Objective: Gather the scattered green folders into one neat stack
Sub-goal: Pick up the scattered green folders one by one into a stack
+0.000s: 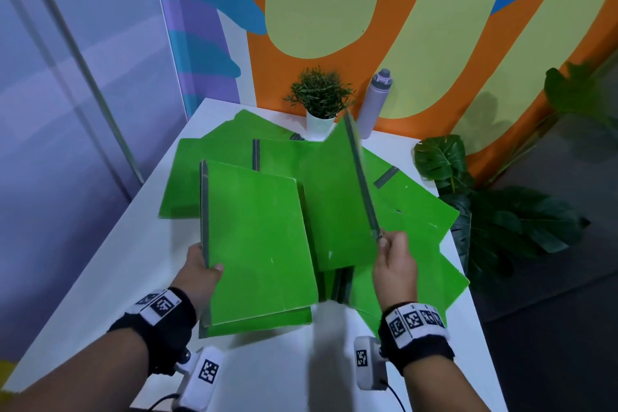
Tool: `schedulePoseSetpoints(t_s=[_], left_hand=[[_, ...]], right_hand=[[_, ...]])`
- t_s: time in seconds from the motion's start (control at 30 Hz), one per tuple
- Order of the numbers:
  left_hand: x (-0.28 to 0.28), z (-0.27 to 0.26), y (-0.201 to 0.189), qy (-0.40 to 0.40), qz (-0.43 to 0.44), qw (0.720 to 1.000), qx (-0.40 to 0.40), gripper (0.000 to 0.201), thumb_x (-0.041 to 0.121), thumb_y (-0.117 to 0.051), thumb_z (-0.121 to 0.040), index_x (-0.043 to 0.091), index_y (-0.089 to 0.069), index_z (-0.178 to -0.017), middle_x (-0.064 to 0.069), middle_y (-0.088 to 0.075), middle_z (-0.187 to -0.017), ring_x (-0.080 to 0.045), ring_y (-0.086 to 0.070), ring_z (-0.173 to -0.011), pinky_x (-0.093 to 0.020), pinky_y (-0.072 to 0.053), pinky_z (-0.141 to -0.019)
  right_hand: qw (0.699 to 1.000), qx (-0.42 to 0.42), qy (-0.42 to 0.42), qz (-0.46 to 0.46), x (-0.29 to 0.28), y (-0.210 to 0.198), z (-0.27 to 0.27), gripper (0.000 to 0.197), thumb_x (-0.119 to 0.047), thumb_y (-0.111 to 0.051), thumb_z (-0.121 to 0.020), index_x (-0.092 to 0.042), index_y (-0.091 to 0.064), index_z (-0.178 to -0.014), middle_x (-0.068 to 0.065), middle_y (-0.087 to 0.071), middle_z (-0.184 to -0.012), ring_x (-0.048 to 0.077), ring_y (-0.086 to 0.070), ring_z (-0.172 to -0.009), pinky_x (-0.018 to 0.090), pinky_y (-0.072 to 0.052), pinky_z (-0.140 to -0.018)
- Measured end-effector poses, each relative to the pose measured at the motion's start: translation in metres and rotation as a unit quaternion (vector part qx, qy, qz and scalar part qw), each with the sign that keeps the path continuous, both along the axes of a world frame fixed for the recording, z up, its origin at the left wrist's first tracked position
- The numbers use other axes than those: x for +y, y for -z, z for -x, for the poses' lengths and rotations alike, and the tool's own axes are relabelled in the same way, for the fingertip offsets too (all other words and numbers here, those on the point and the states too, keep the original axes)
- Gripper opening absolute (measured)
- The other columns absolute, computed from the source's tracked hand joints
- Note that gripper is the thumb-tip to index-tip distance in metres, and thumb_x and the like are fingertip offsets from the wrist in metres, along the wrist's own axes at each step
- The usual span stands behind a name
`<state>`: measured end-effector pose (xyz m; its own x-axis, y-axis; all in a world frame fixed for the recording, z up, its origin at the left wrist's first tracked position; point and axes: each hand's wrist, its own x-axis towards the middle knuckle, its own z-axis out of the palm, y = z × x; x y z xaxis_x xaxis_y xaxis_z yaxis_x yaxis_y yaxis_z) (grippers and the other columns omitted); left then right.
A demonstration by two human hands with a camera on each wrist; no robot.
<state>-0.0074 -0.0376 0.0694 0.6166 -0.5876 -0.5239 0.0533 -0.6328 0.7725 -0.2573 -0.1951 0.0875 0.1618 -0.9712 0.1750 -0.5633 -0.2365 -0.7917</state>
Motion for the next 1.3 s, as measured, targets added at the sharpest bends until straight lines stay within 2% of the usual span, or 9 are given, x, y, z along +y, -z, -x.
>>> schedulePoseSetpoints(t_s=[0.27,0.4,0.53,0.73,0.83,0.93,1.1,1.2,1.3], left_hand=[[-0.008,0.018,0.017,-0.055,0.061,0.991,0.109,0.028,0.019,-0.039,-0.1,0.026,-0.032,-0.126,0.0,-0.047,-0.111,-0.026,-0.041,-0.113,-0.051,-0.035,-0.103],[-0.01,0.017,0.012,-0.064,0.088,0.97,0.216,0.056,0.043,-0.048,-0.094,0.025,-0.024,-0.142,-0.007,-0.029,-0.15,-0.032,-0.03,-0.138,-0.059,-0.035,-0.107],[-0.012,0.01,0.018,-0.061,0.026,0.989,0.133,0.041,0.021,-0.067,-0.086,0.014,-0.036,-0.113,-0.022,-0.046,-0.128,-0.04,-0.052,-0.117,-0.059,-0.05,-0.093],[-0.001,0.001,0.022,-0.064,0.022,0.996,0.056,0.029,-0.002,-0.055,-0.089,0.009,-0.04,-0.111,-0.016,-0.046,-0.095,-0.032,-0.051,-0.09,-0.055,-0.049,-0.092],[0.008,-0.009,0.015,-0.084,0.033,0.996,0.022,0.026,0.0,-0.054,-0.09,0.013,-0.04,-0.108,-0.014,-0.05,-0.093,-0.034,-0.054,-0.091,-0.055,-0.048,-0.093],[0.012,-0.023,0.008,-0.103,0.045,0.994,0.013,0.025,0.0,-0.052,-0.091,0.012,-0.04,-0.109,-0.015,-0.051,-0.094,-0.034,-0.055,-0.091,-0.055,-0.048,-0.094],[0.015,-0.038,0.004,-0.104,0.023,0.994,0.006,0.027,0.003,-0.052,-0.092,0.014,-0.04,-0.114,-0.016,-0.054,-0.097,-0.035,-0.056,-0.097,-0.056,-0.045,-0.097],[0.015,-0.033,0.005,-0.093,0.005,0.996,0.001,0.025,0.003,-0.051,-0.093,0.012,-0.04,-0.113,-0.016,-0.054,-0.096,-0.033,-0.057,-0.093,-0.051,-0.046,-0.094],[0.014,-0.027,0.007,-0.074,-0.016,0.997,0.01,0.026,0.002,-0.051,-0.092,0.011,-0.04,-0.114,-0.015,-0.055,-0.098,-0.031,-0.057,-0.093,-0.051,-0.046,-0.095]], right_hand=[[0.914,0.244,-0.287,0.154,0.059,0.034,-0.028,0.011,-0.009,-0.06,-0.084,-0.018,-0.055,-0.083,-0.009,-0.047,-0.05,0.005,-0.042,-0.035,0.014,-0.031,-0.031],[0.897,0.249,-0.328,0.158,0.076,0.054,-0.033,0.012,-0.015,-0.064,-0.077,-0.022,-0.057,-0.085,-0.009,-0.062,-0.063,0.006,-0.054,-0.046,0.013,-0.035,-0.04],[0.879,0.214,-0.404,0.135,0.078,0.066,-0.034,0.021,-0.034,-0.039,-0.097,-0.024,-0.057,-0.092,-0.006,-0.072,-0.084,0.011,-0.064,-0.067,0.02,-0.049,-0.056],[0.931,0.301,-0.204,-0.027,0.016,0.104,-0.01,0.024,-0.013,-0.041,-0.092,-0.012,-0.057,-0.111,0.01,-0.06,-0.113,0.027,-0.055,-0.105,0.031,-0.045,-0.082],[0.881,0.408,-0.183,-0.157,-0.003,0.119,0.002,0.057,-0.027,-0.044,-0.092,-0.028,-0.024,-0.146,0.005,-0.016,-0.156,0.032,-0.019,-0.14,0.054,-0.025,-0.108],[0.848,0.422,-0.238,-0.215,0.0,0.125,0.005,0.056,-0.035,-0.037,-0.095,-0.04,-0.015,-0.146,-0.009,0.007,-0.159,0.028,0.002,-0.145,0.065,-0.014,-0.108],[0.849,0.424,-0.248,-0.193,0.011,0.119,0.038,0.035,-0.032,-0.035,-0.095,-0.039,-0.041,-0.128,-0.015,-0.013,-0.157,0.021,-0.009,-0.145,0.068,-0.012,-0.107],[0.872,0.427,-0.165,-0.175,0.008,0.111,0.063,0.014,-0.031,-0.038,-0.093,-0.036,-0.048,-0.102,-0.009,-0.045,-0.117,0.015,-0.043,-0.125,0.055,-0.029,-0.106],[0.882,0.428,-0.025,-0.198,0.008,0.105,0.072,0.03,-0.03,-0.046,-0.09,-0.027,-0.049,-0.12,-0.002,-0.047,-0.11,0.02,-0.049,-0.114,0.053,-0.035,-0.105]])
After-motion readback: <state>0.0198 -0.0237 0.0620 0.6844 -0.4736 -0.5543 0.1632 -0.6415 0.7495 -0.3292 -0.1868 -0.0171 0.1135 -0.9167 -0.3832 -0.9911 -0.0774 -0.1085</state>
